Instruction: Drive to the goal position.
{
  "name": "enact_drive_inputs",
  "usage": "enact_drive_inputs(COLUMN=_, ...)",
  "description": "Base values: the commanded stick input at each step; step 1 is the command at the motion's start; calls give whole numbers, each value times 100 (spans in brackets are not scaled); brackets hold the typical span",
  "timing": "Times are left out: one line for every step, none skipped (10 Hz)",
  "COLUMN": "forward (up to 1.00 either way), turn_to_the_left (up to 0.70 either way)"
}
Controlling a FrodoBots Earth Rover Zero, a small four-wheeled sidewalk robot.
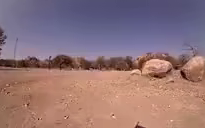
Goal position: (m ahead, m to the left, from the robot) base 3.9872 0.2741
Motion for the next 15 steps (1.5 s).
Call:
enact_drive_inputs(forward=50, turn_to_the_left=0)
enact_drive_inputs(forward=50, turn_to_the_left=0)
enact_drive_inputs(forward=50, turn_to_the_left=0)
enact_drive_inputs(forward=50, turn_to_the_left=0)
enact_drive_inputs(forward=50, turn_to_the_left=0)
enact_drive_inputs(forward=50, turn_to_the_left=0)
enact_drive_inputs(forward=50, turn_to_the_left=0)
enact_drive_inputs(forward=50, turn_to_the_left=0)
enact_drive_inputs(forward=50, turn_to_the_left=0)
enact_drive_inputs(forward=50, turn_to_the_left=0)
enact_drive_inputs(forward=50, turn_to_the_left=0)
enact_drive_inputs(forward=50, turn_to_the_left=0)
enact_drive_inputs(forward=50, turn_to_the_left=0)
enact_drive_inputs(forward=50, turn_to_the_left=0)
enact_drive_inputs(forward=50, turn_to_the_left=0)
